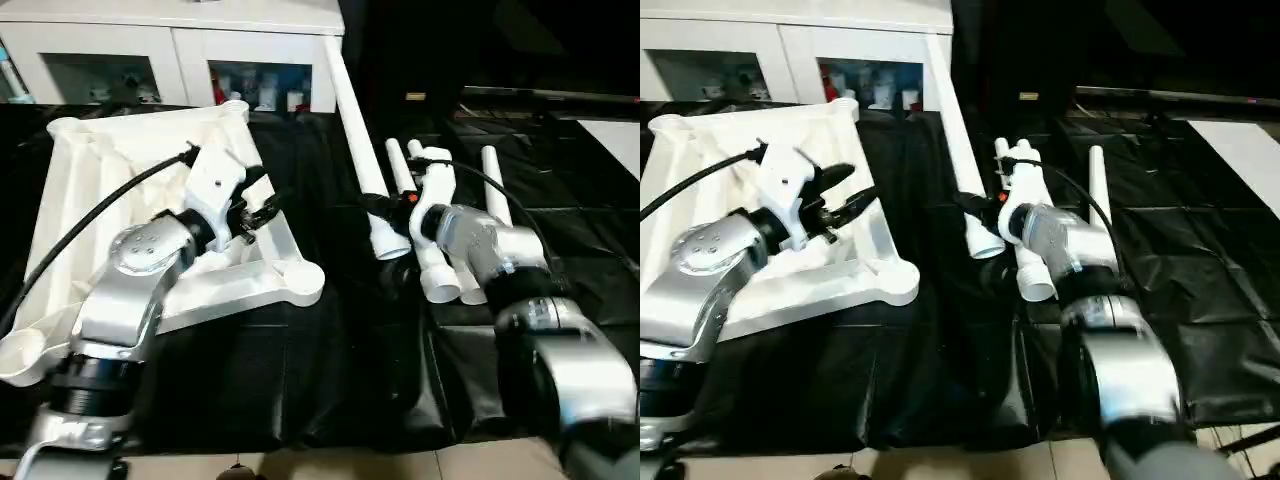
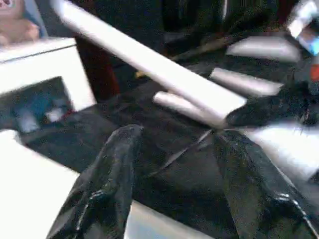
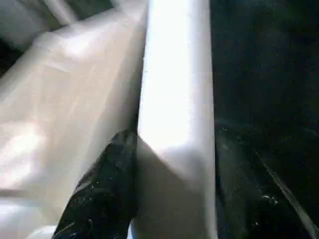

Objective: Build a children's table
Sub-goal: Pick table leg

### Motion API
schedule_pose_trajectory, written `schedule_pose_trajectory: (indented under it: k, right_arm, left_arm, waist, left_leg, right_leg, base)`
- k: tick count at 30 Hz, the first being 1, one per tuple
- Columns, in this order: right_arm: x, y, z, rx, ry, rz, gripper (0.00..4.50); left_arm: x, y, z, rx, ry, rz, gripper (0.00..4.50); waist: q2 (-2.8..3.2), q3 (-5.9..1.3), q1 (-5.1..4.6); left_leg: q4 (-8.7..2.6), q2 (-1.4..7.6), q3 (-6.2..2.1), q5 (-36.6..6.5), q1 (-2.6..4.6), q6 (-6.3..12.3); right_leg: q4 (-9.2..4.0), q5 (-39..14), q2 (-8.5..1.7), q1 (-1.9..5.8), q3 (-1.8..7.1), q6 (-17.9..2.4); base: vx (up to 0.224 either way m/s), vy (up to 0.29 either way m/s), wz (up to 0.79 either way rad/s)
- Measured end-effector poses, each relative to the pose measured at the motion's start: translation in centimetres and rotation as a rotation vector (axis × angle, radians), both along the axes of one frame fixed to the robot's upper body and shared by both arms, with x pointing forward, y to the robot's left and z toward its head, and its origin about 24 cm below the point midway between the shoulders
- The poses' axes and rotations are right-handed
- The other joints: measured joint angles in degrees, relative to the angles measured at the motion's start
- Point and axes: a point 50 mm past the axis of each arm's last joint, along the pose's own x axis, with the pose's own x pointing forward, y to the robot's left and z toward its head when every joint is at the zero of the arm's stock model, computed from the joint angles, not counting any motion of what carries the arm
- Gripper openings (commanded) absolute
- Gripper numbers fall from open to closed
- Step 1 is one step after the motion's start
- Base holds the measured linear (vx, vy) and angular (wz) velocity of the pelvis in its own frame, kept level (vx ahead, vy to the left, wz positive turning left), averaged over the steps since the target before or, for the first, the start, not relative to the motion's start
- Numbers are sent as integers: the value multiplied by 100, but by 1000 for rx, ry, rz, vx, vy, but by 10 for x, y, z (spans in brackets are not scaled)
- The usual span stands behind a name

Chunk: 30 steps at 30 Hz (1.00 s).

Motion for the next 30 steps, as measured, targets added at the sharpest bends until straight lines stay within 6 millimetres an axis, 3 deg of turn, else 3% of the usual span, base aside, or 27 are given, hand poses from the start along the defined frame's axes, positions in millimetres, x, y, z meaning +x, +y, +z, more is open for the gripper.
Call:
schedule_pose_trajectory:
  k: [4, 13, 18, 24, 30]
  right_arm:
    - [-19, 0, 17, 134, -130, 138, 187]
    - [-51, -3, 32, 294, -209, 271, 186]
    - [-57, -2, 40, 282, -242, 277, 186]
    - [-62, 2, 42, 246, -254, 290, 186]
    - [-60, 11, 39, 69, -291, 245, 186]
  left_arm:
    - [2, -24, 23, -156, 4, -49, 332]
    - [3, -41, 48, -376, 48, -106, 398]
    - [2, -43, 50, -411, 107, -146, 448]
    - [0, -48, 49, -451, 149, -185, 450]
    - [1, -50, 46, -479, 191, -168, 450]
  waist:
    - [1, 0, 67]
    - [8, 1, 59]
    - [40, 7, 67]
    - [56, 13, 69]
    - [92, 20, 64]
  left_leg:
    - [9, 1, 1, 5, -21, 36]
    - [8, 1, 1, 34, -14, 34]
    - [8, 0, 1, 45, -16, 23]
    - [8, 0, 0, 50, -18, 20]
    - [8, 0, 0, 50, -22, 19]
  right_leg:
    - [4, 16, -1, -20, 1, -4]
    - [1, 61, 0, -18, 3, -5]
    - [-3, 83, -1, -18, 4, -1]
    - [-6, 90, -1, -18, 4, 1]
    - [-8, 91, -1, -20, 4, 2]
  base:
    - [0, 0, 0]
    - [0, 0, 0]
    - [0, 0, 0]
    - [0, 0, 0]
    - [0, 0, 0]
